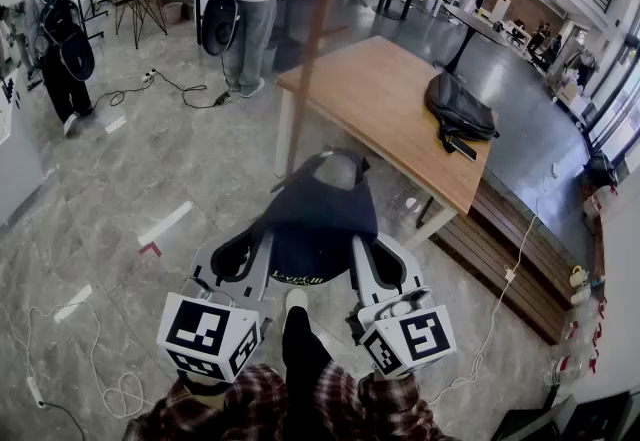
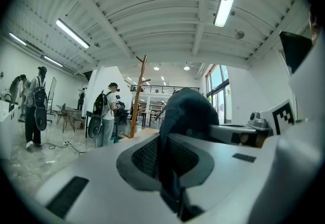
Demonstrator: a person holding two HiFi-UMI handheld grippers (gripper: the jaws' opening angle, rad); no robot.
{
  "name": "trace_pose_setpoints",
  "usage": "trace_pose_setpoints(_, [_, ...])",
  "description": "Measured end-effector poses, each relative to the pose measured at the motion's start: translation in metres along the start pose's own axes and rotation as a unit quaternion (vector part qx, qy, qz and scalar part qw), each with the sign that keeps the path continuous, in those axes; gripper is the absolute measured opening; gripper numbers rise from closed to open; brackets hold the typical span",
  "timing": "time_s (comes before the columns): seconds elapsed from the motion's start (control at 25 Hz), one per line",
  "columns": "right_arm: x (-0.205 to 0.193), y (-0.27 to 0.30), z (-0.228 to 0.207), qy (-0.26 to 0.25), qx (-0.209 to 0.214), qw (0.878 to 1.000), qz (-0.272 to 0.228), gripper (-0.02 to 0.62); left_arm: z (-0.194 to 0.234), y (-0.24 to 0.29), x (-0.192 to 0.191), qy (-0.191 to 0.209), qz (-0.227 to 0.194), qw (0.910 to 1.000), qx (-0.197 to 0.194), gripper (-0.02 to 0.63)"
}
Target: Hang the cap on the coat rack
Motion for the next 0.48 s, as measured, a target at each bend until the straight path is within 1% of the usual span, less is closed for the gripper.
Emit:
trace_pose_setpoints(0.16, [0.000,0.043,-0.026,-0.002,0.006,1.000,-0.004,0.026,0.023,0.043,0.007,-0.008,-0.008,0.9999,0.001,0.037])
trace_pose_setpoints(0.28, [-0.002,0.082,-0.054,-0.003,0.013,1.000,-0.001,0.026,0.041,0.084,0.010,-0.009,-0.004,0.9999,0.005,0.037])
trace_pose_setpoints(0.48, [0.015,0.152,-0.097,-0.008,0.023,1.000,-0.001,0.026,0.073,0.150,0.034,-0.011,-0.007,0.9998,0.013,0.037])
Point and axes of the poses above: the fingertips, and each gripper's own axes: y forward along the fingers, z to its left, x out of its top, the point moved 3 cm from there along -y, backward along the fingers, and after that the axes turned 7 degrees about -x, right-handed, at the moved point
